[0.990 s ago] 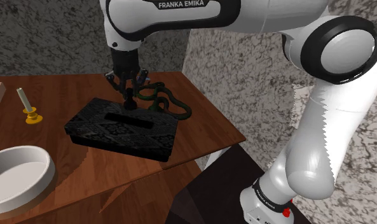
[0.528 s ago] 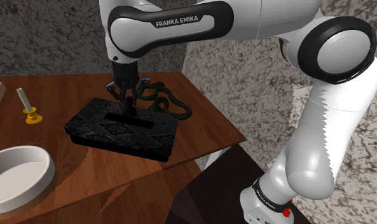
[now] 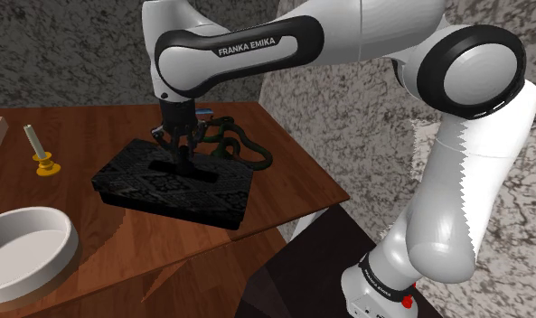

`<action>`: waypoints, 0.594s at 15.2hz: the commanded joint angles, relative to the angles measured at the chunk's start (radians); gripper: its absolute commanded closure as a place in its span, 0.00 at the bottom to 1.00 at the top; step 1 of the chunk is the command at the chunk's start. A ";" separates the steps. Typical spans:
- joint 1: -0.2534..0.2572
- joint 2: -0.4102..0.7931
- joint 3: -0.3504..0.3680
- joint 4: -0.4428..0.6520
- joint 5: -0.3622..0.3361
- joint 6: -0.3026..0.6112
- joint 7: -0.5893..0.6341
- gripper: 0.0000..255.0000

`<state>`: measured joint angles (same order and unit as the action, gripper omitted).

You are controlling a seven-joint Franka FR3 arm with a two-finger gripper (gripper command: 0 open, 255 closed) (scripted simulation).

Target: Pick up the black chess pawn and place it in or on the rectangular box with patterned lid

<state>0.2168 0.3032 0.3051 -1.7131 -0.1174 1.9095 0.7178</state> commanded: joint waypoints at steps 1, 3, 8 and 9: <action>0.000 0.000 0.000 0.000 0.000 0.001 0.000 1.00; 0.000 0.000 0.000 0.000 0.000 0.001 0.000 1.00; 0.000 0.000 0.000 0.000 0.000 0.001 0.000 0.00; 0.000 0.000 0.000 0.000 0.000 0.001 0.000 0.00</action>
<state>0.2169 0.3034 0.3051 -1.7135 -0.1175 1.9104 0.7180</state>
